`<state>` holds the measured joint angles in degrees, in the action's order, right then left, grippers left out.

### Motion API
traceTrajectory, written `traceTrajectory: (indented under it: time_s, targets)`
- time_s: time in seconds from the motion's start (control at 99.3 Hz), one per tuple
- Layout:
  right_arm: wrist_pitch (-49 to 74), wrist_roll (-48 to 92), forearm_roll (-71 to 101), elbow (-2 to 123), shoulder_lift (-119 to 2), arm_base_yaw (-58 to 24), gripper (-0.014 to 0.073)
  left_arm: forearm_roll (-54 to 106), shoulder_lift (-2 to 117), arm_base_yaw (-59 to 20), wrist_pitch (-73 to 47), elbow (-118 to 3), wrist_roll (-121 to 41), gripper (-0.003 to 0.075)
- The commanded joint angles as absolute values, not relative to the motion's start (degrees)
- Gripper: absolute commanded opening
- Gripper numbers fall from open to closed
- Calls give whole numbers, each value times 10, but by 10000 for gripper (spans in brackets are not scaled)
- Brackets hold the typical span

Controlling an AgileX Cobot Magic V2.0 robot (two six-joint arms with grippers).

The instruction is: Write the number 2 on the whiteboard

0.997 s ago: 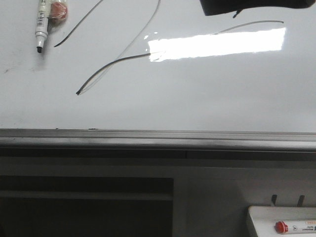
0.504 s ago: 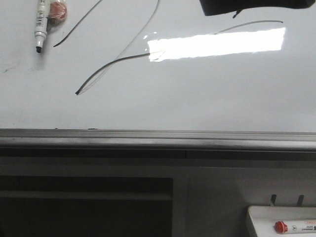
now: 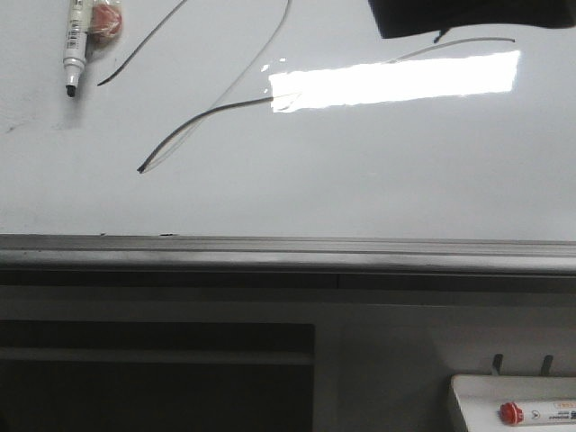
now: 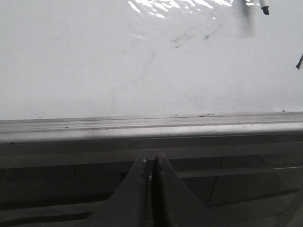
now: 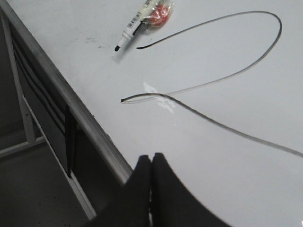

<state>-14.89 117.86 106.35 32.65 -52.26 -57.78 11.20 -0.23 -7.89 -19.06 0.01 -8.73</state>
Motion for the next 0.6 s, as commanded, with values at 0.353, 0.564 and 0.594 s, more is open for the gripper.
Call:
traceTrajectory:
  time_s: [0.353,0.564,0.594]
  targets:
    - [-203,1154,1068,169,-276,-576,-71,122,-17,-78,-163,7,-89,-20]
    - [-226,969,898,108,-214,-555,-71,122,-17,-78,-163,7,-89,-20]
    - [-228,887,821,95,-215,-546,-71,122,-17,-78,-163,7,-89,-20]
